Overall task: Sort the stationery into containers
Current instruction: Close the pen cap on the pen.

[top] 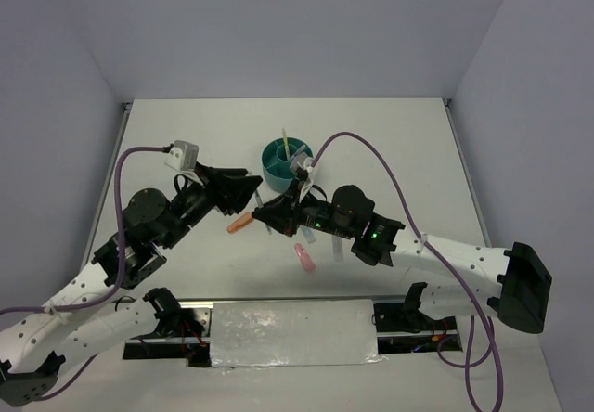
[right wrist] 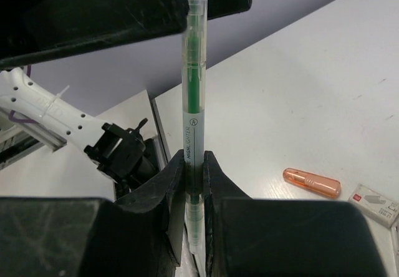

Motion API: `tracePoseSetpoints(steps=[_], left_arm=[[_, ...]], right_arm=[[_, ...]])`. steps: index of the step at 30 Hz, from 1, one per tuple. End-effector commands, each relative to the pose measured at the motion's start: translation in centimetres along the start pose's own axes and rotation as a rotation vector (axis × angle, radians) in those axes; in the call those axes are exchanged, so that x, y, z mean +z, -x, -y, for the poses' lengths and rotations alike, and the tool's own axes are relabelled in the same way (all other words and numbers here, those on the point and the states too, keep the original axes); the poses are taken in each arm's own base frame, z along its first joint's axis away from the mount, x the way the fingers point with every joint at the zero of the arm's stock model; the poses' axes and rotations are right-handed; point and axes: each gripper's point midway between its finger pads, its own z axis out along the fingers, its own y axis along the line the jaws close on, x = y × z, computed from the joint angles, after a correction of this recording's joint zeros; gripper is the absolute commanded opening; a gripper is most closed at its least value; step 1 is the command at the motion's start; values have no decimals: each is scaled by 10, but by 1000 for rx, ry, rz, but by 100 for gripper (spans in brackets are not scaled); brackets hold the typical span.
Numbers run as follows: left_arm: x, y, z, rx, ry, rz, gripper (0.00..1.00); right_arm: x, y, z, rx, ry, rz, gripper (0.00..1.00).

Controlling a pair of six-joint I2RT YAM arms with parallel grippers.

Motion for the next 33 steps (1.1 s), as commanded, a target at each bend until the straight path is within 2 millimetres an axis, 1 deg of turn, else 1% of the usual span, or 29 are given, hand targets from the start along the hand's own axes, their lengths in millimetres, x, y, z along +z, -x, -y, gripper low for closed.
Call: tracePoseSetpoints(steps=[1,2,4,5,6,7,8,9,10,11,12,13,14,15,16,17,18,19,20,21,22,23,24,25,26,28,30,32,33], left_arm=[[2,11,5,1,-8,23,60],[3,10,6,0,-10,18,56],[5,6,5,-4,-10,6,41],[5,4,6,-6,-14,2,28],[6,4,6,-7,-16,-1,23],[6,2,6,-11,-15,-7,16],[7,1,5,-10,-12,-12,0],[7,1,6,-10,-13,-18,0],[8,-8,3,-6,-3,-52,0],[8,-12,3,-6,-5,-69,0],[7,-17,3,-10,-10,-92,0],[7,-27,1,-12,-6,-125,0],[6,-34,1,-27,-12,-144,0],[4,-46,-1,-37,-17,-178,0],[2,-54,0,-51,-27,-202,0],[1,-63,-1,-60,-32,-226,0],[-2,-79,-1,-68,-42,-269,0],[-3,-86,-1,-79,-43,-284,0],[-4,-93,1,-89,-48,-299,0],[-8,-106,4,-97,-60,-333,0],[-11,-112,7,-114,-70,-349,0],[-15,-119,10,-120,-76,-366,0],[-22,-133,13,-120,-85,-399,0],[-23,-138,11,-121,-60,-406,0],[-29,-151,10,-116,-55,-444,0],[-33,-160,7,-117,-39,-472,0],[-35,-165,4,-112,-19,-493,0],[-32,-158,-3,-92,27,-469,0],[-31,-144,-5,-75,58,-446,0]], right_arm=[[-2,25,-8,-33,16,53,0],[-2,27,-8,-35,18,58,0],[-2,28,-8,-39,15,57,0],[-1,28,-8,-39,14,56,0],[-1,28,-7,-42,10,52,0],[0,29,-7,-48,10,52,0],[1,31,-8,-50,12,56,0],[2,34,-8,-55,12,61,0],[3,37,-8,-68,13,66,0],[5,49,-11,-78,18,80,0],[7,52,-7,-84,7,78,0],[9,59,-8,-100,11,86,0],[11,75,-11,-112,13,106,0],[14,80,-9,-125,3,111,0],[15,102,-10,-145,-2,148,0],[16,109,-11,-151,2,152,0],[20,114,-7,-155,-5,154,0],[20,137,-9,-172,-4,193,0],[21,142,-9,-176,-6,188,0],[22,149,-10,-181,1,197,0],[22,164,-11,-190,4,219,0],[22,171,-14,-195,10,232,0],[21,179,-14,-201,5,249,0],[20,191,-16,-210,12,270,0],[20,196,-15,-212,8,272,0],[21,202,-16,-218,13,278,0],[24,204,-12,-225,4,274,0],[26,197,-8,-225,6,262,0],[27,189,-4,-248,2,248,0]])
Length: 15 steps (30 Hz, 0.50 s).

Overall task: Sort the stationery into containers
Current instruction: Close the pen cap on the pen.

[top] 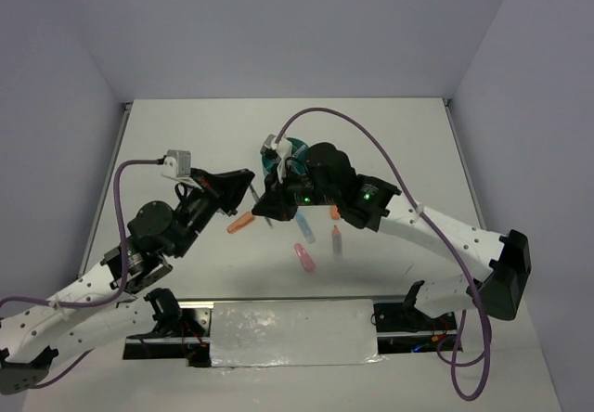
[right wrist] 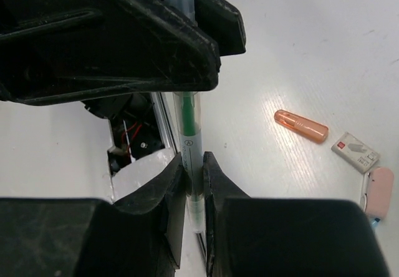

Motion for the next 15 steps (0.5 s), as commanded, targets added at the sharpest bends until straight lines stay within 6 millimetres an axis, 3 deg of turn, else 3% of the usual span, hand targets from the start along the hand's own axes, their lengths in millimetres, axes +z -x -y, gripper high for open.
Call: tracePoseSetpoints(steps=[1,2,3,4,5,6,7,8,10,11,13,15], left_arm=[[-41,-111,-18,85,34,-491,0],[-37,-94,-18,104,68,-447,15],[-24,-48,-12,113,125,-320,27],[-21,-29,-10,167,143,-282,46],[-15,22,13,153,127,-171,57],[-7,44,15,208,165,-117,66],[-2,66,26,212,157,-68,82],[-5,114,48,177,133,25,89],[0,144,58,172,174,76,99],[-9,172,65,150,181,113,99],[-16,183,60,138,215,137,99],[-26,172,52,146,195,126,99]], right_arm=[[-33,154,2,-206,-63,555,0],[-27,142,10,-206,-79,552,0],[-21,130,19,-213,-100,545,0],[-11,105,32,-225,-111,545,0],[-8,93,41,-231,-136,551,0],[-5,87,49,-252,-156,566,0],[-4,77,57,-257,-172,591,0],[-4,74,65,-261,-192,596,0],[-2,70,93,-241,-282,594,0],[-4,72,103,-240,-314,606,0],[-10,74,136,-247,-405,656,0],[-9,84,152,-265,-417,670,0]])
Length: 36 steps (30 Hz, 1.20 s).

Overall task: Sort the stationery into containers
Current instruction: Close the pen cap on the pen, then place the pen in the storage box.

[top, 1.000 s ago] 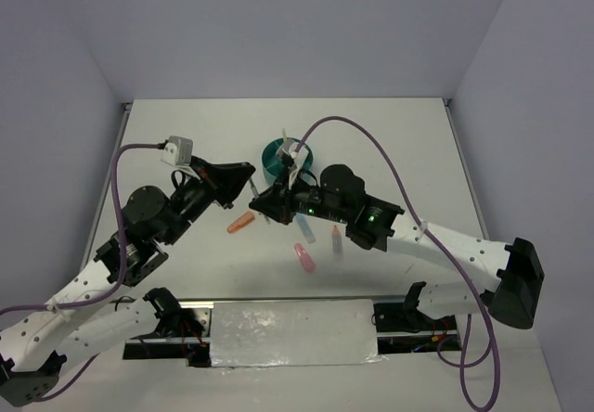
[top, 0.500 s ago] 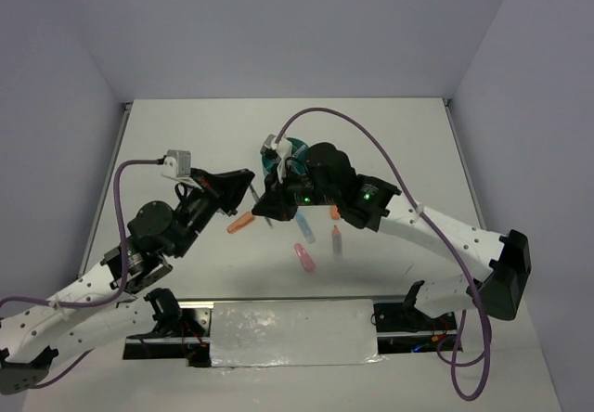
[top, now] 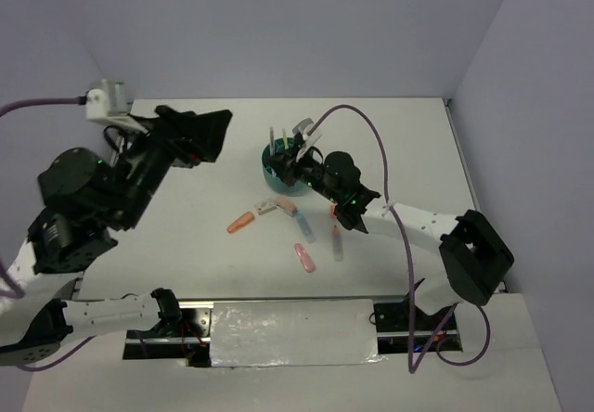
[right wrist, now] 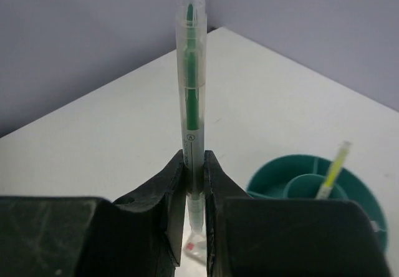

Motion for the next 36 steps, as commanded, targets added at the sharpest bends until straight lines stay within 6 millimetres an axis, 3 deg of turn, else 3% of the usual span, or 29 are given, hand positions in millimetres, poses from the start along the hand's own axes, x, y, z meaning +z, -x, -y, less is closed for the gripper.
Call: tracePoseSetpoints(steps=[1,2,3,5,6,10,11,17,23,26,29,32,33,36], left_arm=[[-22,-5,-33,59,62,-8,99],[-28,-28,-45,82,65,-39,99],[-30,-41,-50,86,61,-61,99],[-40,-69,-59,98,13,-102,99],[-43,-79,-60,103,-7,-113,99],[-57,-109,-74,107,-52,-149,99],[-60,-110,-76,109,-54,-148,99],[-58,-140,-79,152,-70,-220,99],[-58,-152,-80,153,-87,-239,99],[-59,-155,-82,153,-85,-244,99],[-61,-158,-84,150,-82,-252,99],[-64,-162,-90,145,-65,-259,100],[-65,-163,-92,144,-57,-261,99],[-70,-159,-103,139,-14,-255,99]], right_arm=[[18,53,40,-74,-84,213,0],[26,39,53,-80,-97,186,0],[32,45,57,-95,-100,205,0],[44,27,74,-97,-124,142,0],[52,33,78,-105,-128,140,0],[57,9,99,-102,-175,105,0],[55,0,108,-101,-190,92,0],[56,-24,117,-71,-190,73,3],[55,-52,129,-41,-236,40,8],[55,-57,130,-48,-239,34,12],[53,-55,131,-45,-245,42,22],[50,-52,129,-27,-243,45,38],[49,-52,128,-22,-239,42,54],[43,-45,125,-10,-240,56,71]])
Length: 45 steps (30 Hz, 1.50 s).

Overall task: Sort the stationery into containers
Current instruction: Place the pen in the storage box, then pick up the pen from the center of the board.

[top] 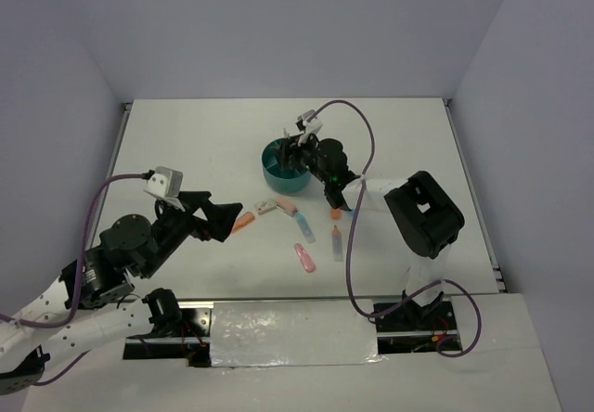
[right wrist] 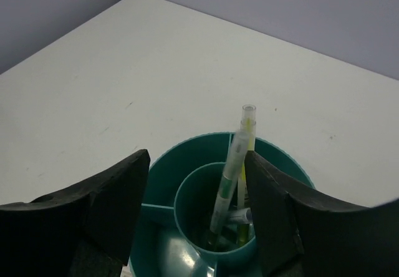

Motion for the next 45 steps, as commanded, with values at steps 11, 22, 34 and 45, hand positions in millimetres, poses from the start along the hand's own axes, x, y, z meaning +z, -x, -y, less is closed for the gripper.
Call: tracePoseSetpoints(steps=[11,22,34,45], left_arm=[[-11,-10,-35,-41,179,-29,99],[11,-68,-59,-95,513,-253,99],[41,-133,-32,-192,465,-430,99],[47,-142,-26,-163,436,-465,99]], right_arm=[[-46,81,-3,97,-47,127,71],[-221,-39,22,422,-627,-607,73],[-269,-118,-14,416,-566,-862,63],[-274,-173,-14,369,-606,-1013,41]])
